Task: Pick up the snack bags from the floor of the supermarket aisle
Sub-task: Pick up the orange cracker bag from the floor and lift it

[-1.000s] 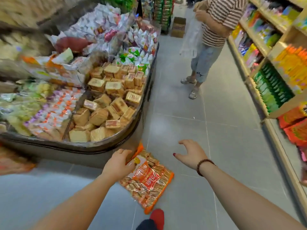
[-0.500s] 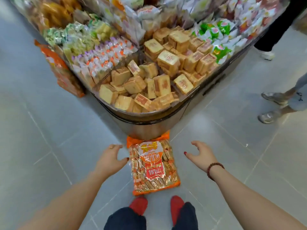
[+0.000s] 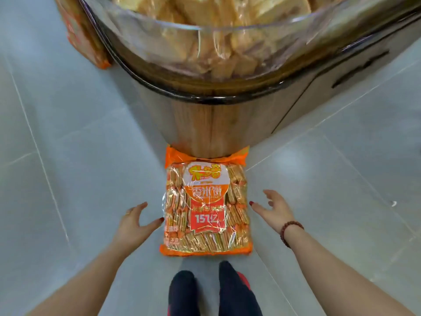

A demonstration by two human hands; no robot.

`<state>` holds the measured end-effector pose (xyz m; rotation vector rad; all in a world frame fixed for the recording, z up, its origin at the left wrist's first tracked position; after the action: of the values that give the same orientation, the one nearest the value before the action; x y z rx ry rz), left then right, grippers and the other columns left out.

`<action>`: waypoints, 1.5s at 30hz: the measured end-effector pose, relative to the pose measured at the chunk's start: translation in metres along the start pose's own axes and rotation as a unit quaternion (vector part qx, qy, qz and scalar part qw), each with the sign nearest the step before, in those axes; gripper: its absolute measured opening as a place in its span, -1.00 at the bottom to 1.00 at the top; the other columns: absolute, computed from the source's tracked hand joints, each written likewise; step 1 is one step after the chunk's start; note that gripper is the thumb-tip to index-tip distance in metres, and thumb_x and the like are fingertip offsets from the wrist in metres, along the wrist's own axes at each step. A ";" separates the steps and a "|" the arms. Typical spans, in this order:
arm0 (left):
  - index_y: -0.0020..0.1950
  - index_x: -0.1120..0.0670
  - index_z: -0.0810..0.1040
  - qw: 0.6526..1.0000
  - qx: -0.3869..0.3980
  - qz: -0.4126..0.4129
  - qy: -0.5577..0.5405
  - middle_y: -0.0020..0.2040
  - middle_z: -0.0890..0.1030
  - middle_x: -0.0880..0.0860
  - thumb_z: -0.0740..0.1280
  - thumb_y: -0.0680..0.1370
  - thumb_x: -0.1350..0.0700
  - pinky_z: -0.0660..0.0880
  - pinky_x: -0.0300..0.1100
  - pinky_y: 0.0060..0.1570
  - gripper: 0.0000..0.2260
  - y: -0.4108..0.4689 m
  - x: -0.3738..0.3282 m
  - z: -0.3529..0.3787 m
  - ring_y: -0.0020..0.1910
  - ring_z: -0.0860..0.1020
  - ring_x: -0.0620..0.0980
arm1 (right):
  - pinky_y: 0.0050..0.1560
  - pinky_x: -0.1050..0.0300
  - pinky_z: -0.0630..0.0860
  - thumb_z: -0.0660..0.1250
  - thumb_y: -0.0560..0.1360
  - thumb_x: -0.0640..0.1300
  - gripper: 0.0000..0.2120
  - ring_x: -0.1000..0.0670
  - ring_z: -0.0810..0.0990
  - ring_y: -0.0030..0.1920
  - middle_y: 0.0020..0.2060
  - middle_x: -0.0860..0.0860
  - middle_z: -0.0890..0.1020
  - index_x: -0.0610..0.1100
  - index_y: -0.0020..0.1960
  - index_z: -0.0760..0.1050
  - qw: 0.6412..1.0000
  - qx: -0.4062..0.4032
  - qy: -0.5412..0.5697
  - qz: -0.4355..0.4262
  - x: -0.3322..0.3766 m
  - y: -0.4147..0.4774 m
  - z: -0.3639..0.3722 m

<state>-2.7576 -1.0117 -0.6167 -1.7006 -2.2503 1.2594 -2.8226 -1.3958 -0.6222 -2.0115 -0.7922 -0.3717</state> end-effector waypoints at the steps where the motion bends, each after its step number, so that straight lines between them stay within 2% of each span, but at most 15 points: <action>1: 0.47 0.08 0.32 1.000 0.001 -0.006 -0.015 0.43 0.36 0.14 0.46 0.43 -0.10 0.28 0.00 0.39 -0.33 0.013 0.009 0.014 0.41 0.34 0.10 | 0.38 -0.03 0.33 0.45 0.42 0.01 -0.33 -0.08 0.37 0.37 0.40 -0.08 0.37 -0.11 0.44 0.28 1.000 0.000 0.006 0.002 -0.011 0.015 0.014; 11: 0.53 0.06 0.17 0.991 -0.017 -0.006 -0.136 0.49 0.27 0.16 0.46 0.45 -0.07 0.30 0.11 0.38 -0.25 0.150 0.060 0.117 0.45 0.28 0.16 | 0.35 -0.06 0.37 0.47 0.40 0.03 -0.23 -0.13 0.35 0.38 0.43 -0.09 0.31 -0.14 0.48 0.19 0.999 -0.010 0.046 -0.005 -0.077 0.145 0.097; 16: 0.54 0.11 0.12 0.969 0.005 -0.042 -0.242 0.47 0.31 0.16 0.47 0.44 -0.03 0.46 -0.02 0.12 -0.20 0.174 0.070 0.151 0.33 0.42 0.18 | 0.06 0.08 0.47 0.52 0.36 -0.05 -0.46 -0.03 0.50 0.02 0.16 -0.07 0.47 -0.12 0.23 0.36 0.995 -0.022 0.094 0.015 -0.092 0.170 0.118; 17: 0.54 0.09 0.11 0.963 0.021 -0.048 -0.263 0.44 0.35 0.14 0.51 0.39 -0.08 0.48 -0.02 0.10 -0.14 0.175 0.070 0.158 0.26 0.48 0.17 | 0.13 0.05 0.47 0.53 0.34 -0.01 -0.41 -0.07 0.51 0.08 0.20 -0.09 0.46 -0.12 0.25 0.36 0.995 -0.030 0.092 0.025 -0.096 0.172 0.119; 19: 0.53 0.04 0.09 0.956 0.038 -0.057 -0.284 0.38 0.42 0.11 0.53 0.19 -0.20 0.51 0.08 0.16 0.04 0.176 0.071 0.165 0.15 0.56 0.16 | 0.28 -0.07 0.44 0.57 0.25 0.10 -0.11 -0.16 0.47 0.25 0.33 -0.13 0.39 -0.18 0.41 0.25 0.993 -0.031 0.096 0.064 -0.111 0.177 0.125; 21: 0.54 -0.01 0.04 0.957 0.033 -0.069 -0.279 0.38 0.43 0.10 0.52 0.12 -0.24 0.49 0.10 0.19 0.12 0.178 0.074 0.165 0.17 0.55 0.17 | 0.25 -0.13 0.48 0.60 0.10 0.22 0.07 -0.17 0.52 0.22 0.31 -0.12 0.45 -0.18 0.43 0.22 0.987 -0.003 0.128 0.097 -0.124 0.179 0.135; 23: 0.51 0.01 0.13 0.953 0.035 -0.083 -0.288 0.31 0.49 0.11 0.55 0.17 -0.19 0.51 0.10 0.15 0.03 0.179 0.075 0.167 0.13 0.58 0.17 | 0.18 -0.14 0.53 0.60 0.03 0.26 0.07 -0.14 0.59 0.11 0.20 -0.11 0.53 -0.18 0.38 0.28 0.983 0.016 0.142 0.113 -0.131 0.181 0.141; 26: 0.37 0.03 0.31 0.934 0.033 -0.083 -0.345 0.08 0.62 0.15 0.59 0.32 0.04 0.59 0.14 0.00 -0.29 0.178 0.074 0.170 -0.09 0.66 0.18 | 0.12 -0.17 0.56 0.62 0.19 0.06 -0.23 -0.14 0.63 0.00 -0.02 -0.07 0.58 -0.16 0.22 0.30 0.981 0.017 0.158 0.115 -0.126 0.179 0.140; 28: 0.31 0.03 0.35 0.931 0.018 -0.080 -0.356 0.03 0.61 0.21 0.59 0.31 0.10 0.60 0.15 -0.05 -0.35 0.177 0.075 0.167 -0.14 0.67 0.21 | 0.06 -0.20 0.58 0.61 0.24 -0.04 -0.32 -0.17 0.65 -0.07 -0.11 -0.06 0.57 -0.09 0.12 0.22 0.976 0.029 0.182 0.112 -0.121 0.178 0.141; 31: 0.25 0.06 0.38 0.934 0.004 -0.066 -0.350 -0.08 0.60 0.20 0.59 0.30 0.16 0.59 -0.07 -0.34 -0.39 0.172 0.069 0.157 -0.35 0.65 0.07 | 0.03 -0.21 0.59 0.64 0.12 0.02 -0.22 -0.19 0.67 -0.08 -0.06 -0.13 0.61 -0.14 0.12 0.24 0.975 0.033 0.192 0.107 -0.116 0.173 0.141; 33: 0.23 0.08 0.39 0.937 -0.001 -0.065 -0.345 -0.19 0.57 0.16 0.55 0.35 0.24 0.45 -0.22 -0.54 -0.47 0.169 0.067 0.153 -0.52 0.56 -0.02 | 0.07 -0.19 0.58 0.63 -0.02 0.12 -0.09 -0.18 0.66 -0.03 0.01 -0.14 0.61 -0.14 0.19 0.32 0.978 0.018 0.184 0.100 -0.119 0.174 0.138; 36: 0.23 0.06 0.40 0.940 0.006 -0.068 -0.335 -0.17 0.57 0.17 0.53 0.38 0.23 0.39 -0.25 -0.56 -0.50 0.154 0.060 0.142 -0.52 0.52 -0.03 | 0.15 -0.16 0.54 0.62 0.12 0.08 -0.17 -0.16 0.61 0.05 0.08 -0.11 0.57 -0.13 0.25 0.31 0.982 0.009 0.164 0.096 -0.112 0.158 0.129; 40: 0.21 0.06 0.39 0.939 0.018 -0.072 -0.335 -0.20 0.55 0.14 0.50 0.41 0.24 0.38 -0.28 -0.62 -0.54 0.112 0.051 0.118 -0.58 0.50 -0.08 | 0.13 -0.09 0.51 0.55 0.32 -0.04 -0.46 -0.07 0.53 -0.03 -0.10 -0.03 0.49 -0.13 0.13 0.31 0.984 0.003 0.154 0.092 -0.092 0.112 0.106; 43: 0.22 0.05 0.39 0.940 0.006 -0.070 -0.334 -0.16 0.55 0.15 0.50 0.40 0.28 0.45 -0.17 -0.47 -0.52 0.072 0.043 0.088 -0.42 0.55 0.05 | -0.06 0.02 0.53 0.55 0.33 -0.10 -0.50 0.00 0.57 -0.13 -0.10 0.00 0.56 -0.13 0.13 0.36 0.980 0.002 0.181 0.082 -0.075 0.065 0.086; 45: 0.23 0.05 0.38 0.937 0.006 -0.066 -0.344 -0.09 0.56 0.21 0.49 0.39 0.32 0.46 -0.14 -0.44 -0.50 0.043 0.037 0.065 -0.34 0.57 0.11 | 0.02 -0.03 0.55 0.57 0.30 -0.09 -0.43 -0.05 0.60 -0.03 0.03 -0.06 0.58 -0.14 0.19 0.37 0.980 0.000 0.183 0.080 -0.064 0.033 0.072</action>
<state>-2.7703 -1.0156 -0.7022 -1.1779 -2.6153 2.0671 -2.8517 -1.3725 -0.7165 -1.9139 -0.3972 -0.6254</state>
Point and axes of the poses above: each hand's wrist, its own y-axis towards the middle knuckle, its own z-axis out of the palm, x = y × z, the point moved 10 cm from there along y, towards the middle knuckle
